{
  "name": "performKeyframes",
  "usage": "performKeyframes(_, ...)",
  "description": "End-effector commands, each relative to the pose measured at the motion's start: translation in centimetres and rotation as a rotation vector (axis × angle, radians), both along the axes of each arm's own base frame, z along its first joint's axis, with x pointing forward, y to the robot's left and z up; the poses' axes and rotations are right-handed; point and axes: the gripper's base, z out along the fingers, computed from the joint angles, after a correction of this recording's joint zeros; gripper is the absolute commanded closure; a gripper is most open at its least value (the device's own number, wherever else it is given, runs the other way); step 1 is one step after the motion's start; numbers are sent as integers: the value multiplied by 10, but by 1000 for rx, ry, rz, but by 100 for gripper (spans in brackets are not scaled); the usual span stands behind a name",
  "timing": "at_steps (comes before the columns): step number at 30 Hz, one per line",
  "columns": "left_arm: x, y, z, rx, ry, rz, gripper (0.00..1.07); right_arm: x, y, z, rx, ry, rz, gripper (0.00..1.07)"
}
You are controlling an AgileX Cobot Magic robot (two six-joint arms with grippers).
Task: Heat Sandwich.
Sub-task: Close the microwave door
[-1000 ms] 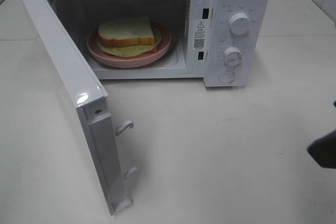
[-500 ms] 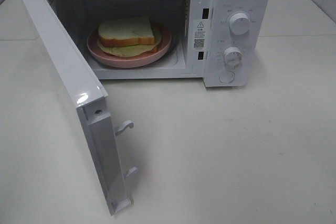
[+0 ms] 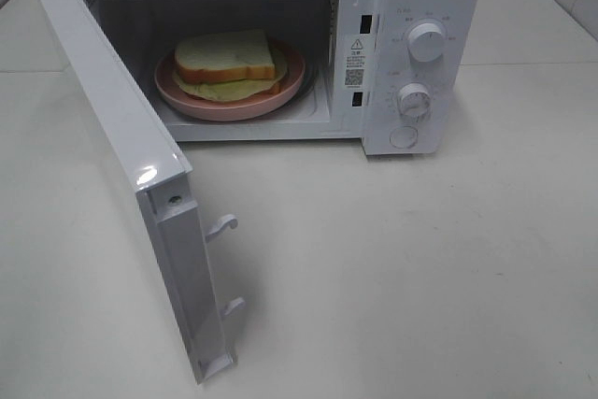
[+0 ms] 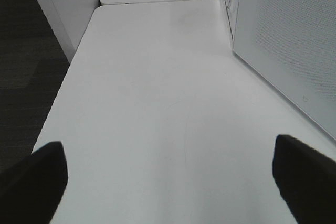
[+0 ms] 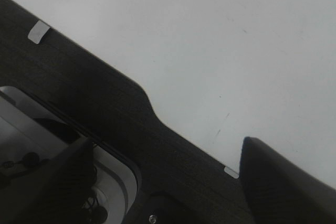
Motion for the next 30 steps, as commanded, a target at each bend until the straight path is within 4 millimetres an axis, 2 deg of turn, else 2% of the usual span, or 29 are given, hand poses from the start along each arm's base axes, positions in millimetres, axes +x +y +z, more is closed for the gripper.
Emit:
performKeyframes(1,-4,0,1,-5,-43,6,2,-7,-8,-11,37,-62,-109,32)
performKeyframes(8,-4,0,1,-5,-43,6,2,-16,-15,-8,100,-211,-230,32)
performKeyframes(18,-4,0,1,-5,-43,6,2,-28,-24,-5,87,-368,-406,32)
performKeyframes(22,-4,0,1,-5,-43,6,2,-29,-25,-15,86,-393,-446,32)
performKeyframes(30,-4,0,1,-5,-43,6,2,-38,-25,-13,95,-455,-497,32)
